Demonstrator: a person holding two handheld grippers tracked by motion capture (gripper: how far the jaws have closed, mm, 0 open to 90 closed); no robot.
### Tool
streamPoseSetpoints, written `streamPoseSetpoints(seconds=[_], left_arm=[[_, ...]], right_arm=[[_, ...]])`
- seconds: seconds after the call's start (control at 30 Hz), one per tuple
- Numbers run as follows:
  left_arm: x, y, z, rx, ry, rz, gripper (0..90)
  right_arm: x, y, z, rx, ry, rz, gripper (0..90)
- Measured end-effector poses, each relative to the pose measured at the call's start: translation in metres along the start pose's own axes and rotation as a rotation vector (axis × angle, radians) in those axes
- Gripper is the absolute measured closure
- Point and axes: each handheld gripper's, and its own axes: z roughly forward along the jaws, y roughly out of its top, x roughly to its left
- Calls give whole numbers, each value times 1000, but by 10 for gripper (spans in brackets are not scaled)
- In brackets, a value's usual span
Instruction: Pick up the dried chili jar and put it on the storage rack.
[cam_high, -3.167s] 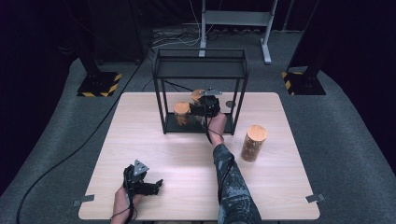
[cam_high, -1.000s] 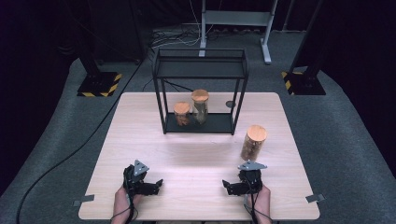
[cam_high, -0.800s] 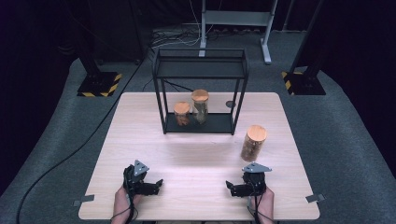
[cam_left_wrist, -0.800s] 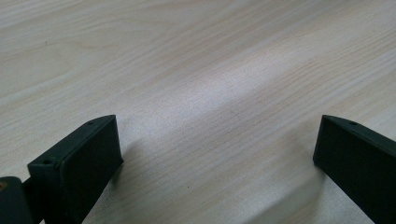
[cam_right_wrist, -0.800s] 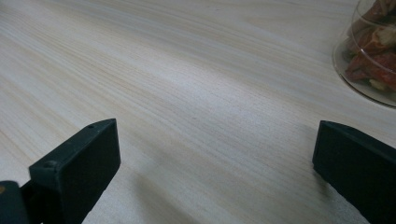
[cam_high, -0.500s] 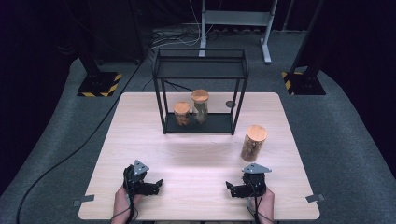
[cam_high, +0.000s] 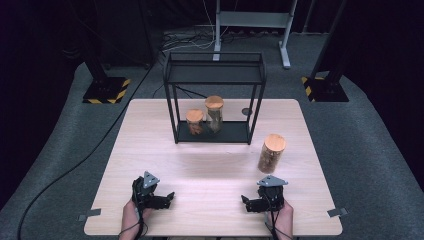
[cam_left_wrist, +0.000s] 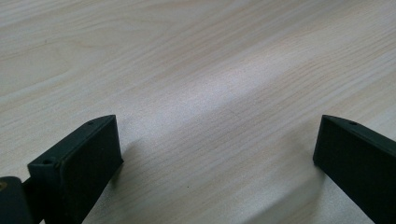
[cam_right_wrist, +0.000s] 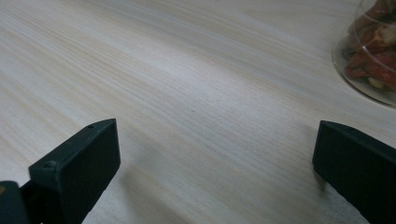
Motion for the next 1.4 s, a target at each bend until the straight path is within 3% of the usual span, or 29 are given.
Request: streamPoseSetpoints(seconds=[0.3,0.57,0.97,1.4], left_arm=[[0,0,0,0,-2,-2,3],[0,0,0,1,-2,0,3],[0,0,0,1,-2,0,3],[0,0,0,1,-2,1,3]], right_arm=[[-13,-3,-7,-21,-37,47,9],[-37,-5,-20,-35,-86,90,14],[-66,39,-31,-108,-145,69,12],[-71,70,-27,-141,-163,43,10]])
